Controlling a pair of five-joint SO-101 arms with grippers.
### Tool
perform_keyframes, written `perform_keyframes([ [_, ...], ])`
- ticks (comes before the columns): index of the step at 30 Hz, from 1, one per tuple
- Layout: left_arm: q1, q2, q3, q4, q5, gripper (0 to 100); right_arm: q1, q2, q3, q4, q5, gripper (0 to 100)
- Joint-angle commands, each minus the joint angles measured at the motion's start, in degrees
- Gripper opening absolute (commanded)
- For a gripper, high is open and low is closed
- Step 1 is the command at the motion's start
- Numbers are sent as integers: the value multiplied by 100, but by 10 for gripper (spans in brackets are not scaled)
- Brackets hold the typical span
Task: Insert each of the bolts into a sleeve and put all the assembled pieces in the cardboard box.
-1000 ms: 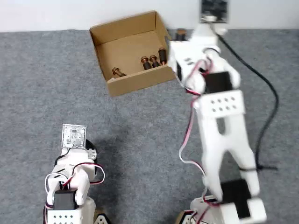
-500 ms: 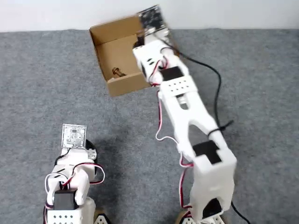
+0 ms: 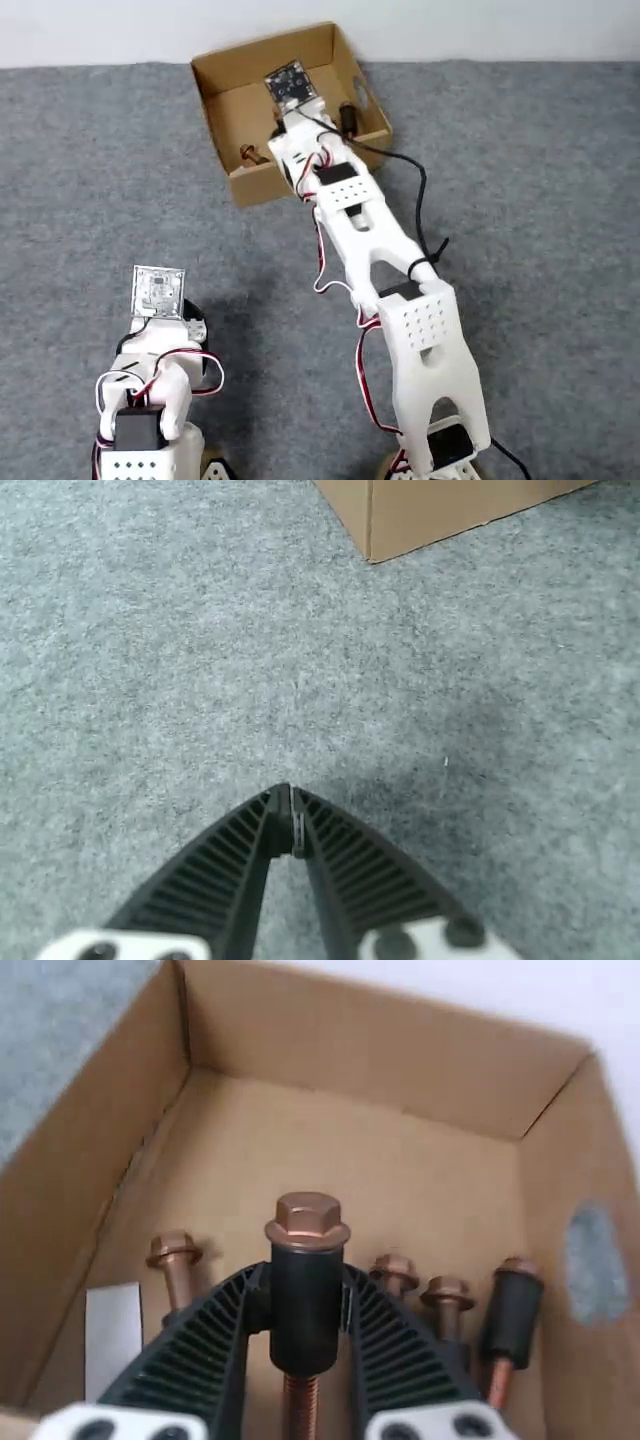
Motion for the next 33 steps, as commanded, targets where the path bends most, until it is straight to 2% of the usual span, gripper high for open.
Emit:
perform_keyframes([
  [1, -18, -35, -31, -132, -44, 6, -110, -31, -580, 444, 44, 137],
  [4, -18, -35, -31, -132, -44, 6, -171, -4, -651, 611, 44, 139],
  [13, -18, -35, -31, -132, -44, 6, -189, -382, -651, 857, 26, 7],
  [18, -18, -35, -31, -132, -44, 6, -189, -1059, -651, 2123, -97, 8],
  [24, -18, -35, -31, -132, -44, 6, -145, -1965, -651, 3556, -1152, 8],
  [33, -18, -35, -31, -132, -44, 6, -145, -3055, -651, 5367, -2066, 8],
])
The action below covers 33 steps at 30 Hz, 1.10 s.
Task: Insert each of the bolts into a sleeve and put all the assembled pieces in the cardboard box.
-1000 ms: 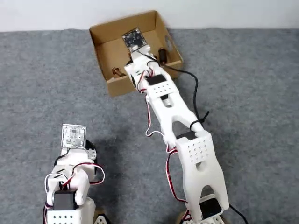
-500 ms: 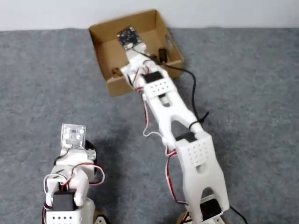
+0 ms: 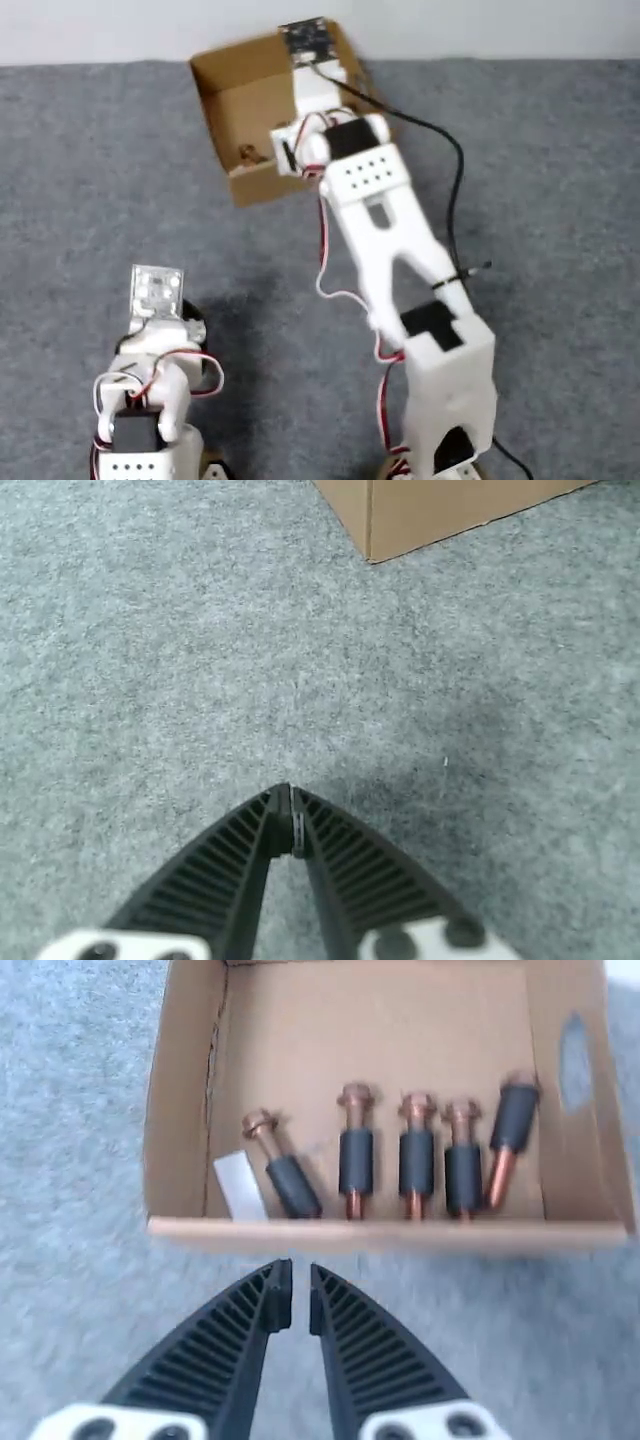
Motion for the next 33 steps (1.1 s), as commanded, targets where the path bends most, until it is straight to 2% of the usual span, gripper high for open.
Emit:
perform_keyframes([
  [1, -18, -35, -31, -132, -44, 6, 22, -734, -299, 752, -378, 8],
  [10, -18, -35, -31, -132, -44, 6, 242, -1851, -290, 2193, -1073, 8],
  [15, -18, -35, -31, -132, -44, 6, 629, -2536, -264, 2765, -1090, 8],
  [24, -18, -35, -31, -132, -44, 6, 1367, -3846, 229, 3055, -1055, 8],
  [28, -18, -35, -31, -132, -44, 6, 1754, -4541, 1152, 2941, -1073, 8],
  [33, -18, -35, -31, -132, -44, 6, 2062, -5798, 2954, 2220, -1029, 8],
])
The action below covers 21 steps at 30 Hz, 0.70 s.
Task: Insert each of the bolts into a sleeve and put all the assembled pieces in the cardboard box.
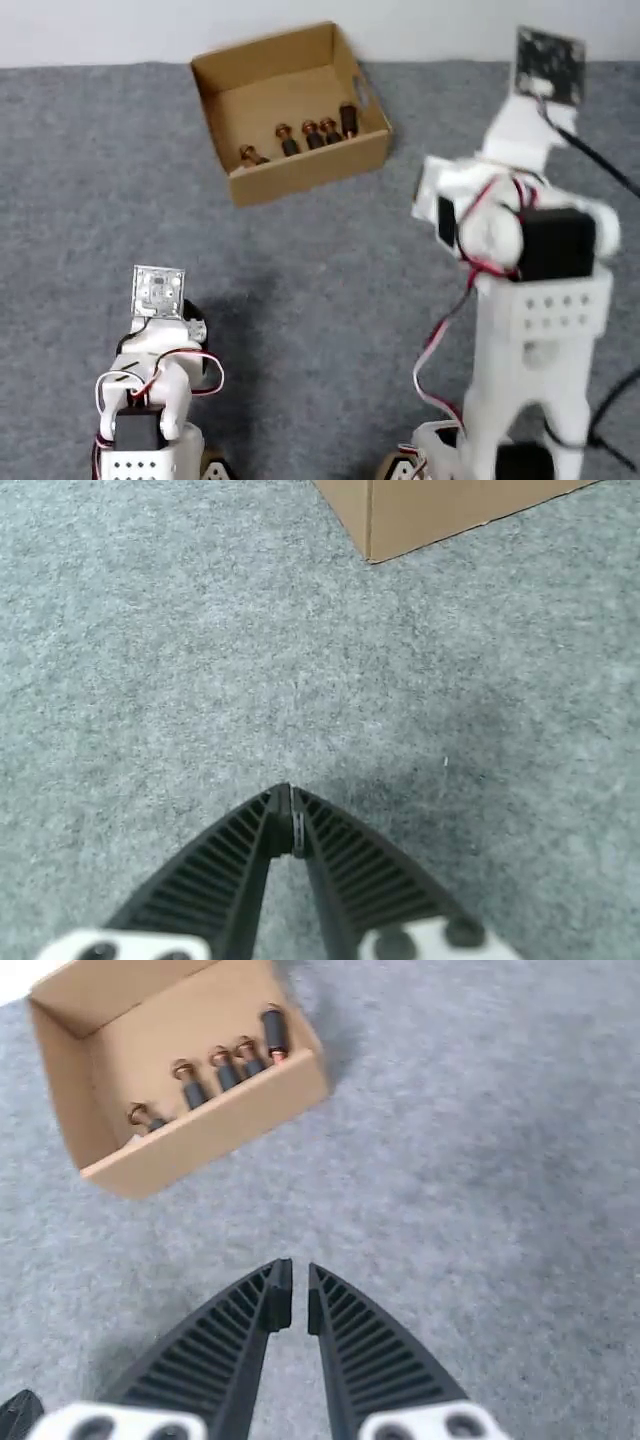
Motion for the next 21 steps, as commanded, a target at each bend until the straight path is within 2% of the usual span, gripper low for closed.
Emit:
perform_keyframes([
  [1, -18, -35, -31, -132, -44, 6, 251, -1033, 1310, -673, 44, 8],
  [12, -18, -35, -31, -132, -44, 6, 989, -4259, 6259, -3143, 756, 8],
  [21, -18, -35, -31, -132, -44, 6, 1156, -6765, 9327, -3530, 1248, 8],
])
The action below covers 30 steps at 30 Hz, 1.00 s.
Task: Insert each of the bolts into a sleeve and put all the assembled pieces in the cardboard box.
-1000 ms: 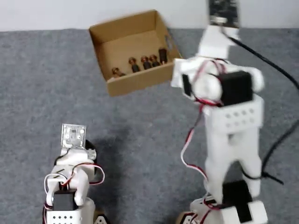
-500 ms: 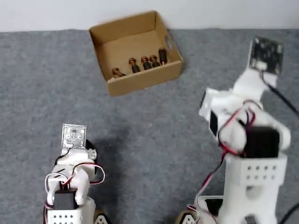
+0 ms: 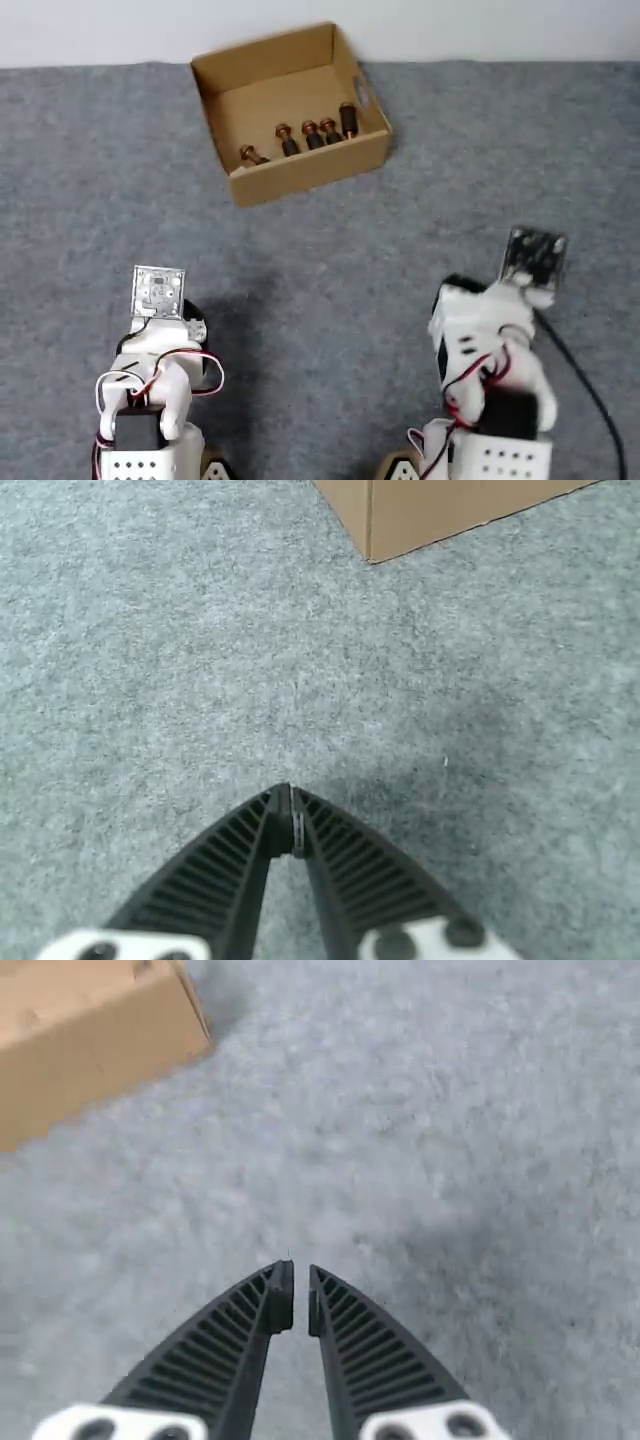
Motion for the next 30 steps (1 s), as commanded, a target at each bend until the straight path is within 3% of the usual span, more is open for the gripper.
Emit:
perform_keyframes([
  [1, -18, -35, -31, -132, -44, 6, 57, -1051, 958, -92, 229, 8],
  [4, -18, -35, -31, -132, -44, 6, 57, -1851, 1705, -84, 448, 8],
  [10, -18, -35, -31, -132, -44, 6, 31, -1675, 2409, -119, 510, 8],
  [23, -18, -35, -31, -132, -44, 6, 48, -1745, 2418, 1235, 501, 9],
  [30, -18, -35, -31, -132, -44, 6, 31, -1754, 2418, 1244, 510, 9],
])
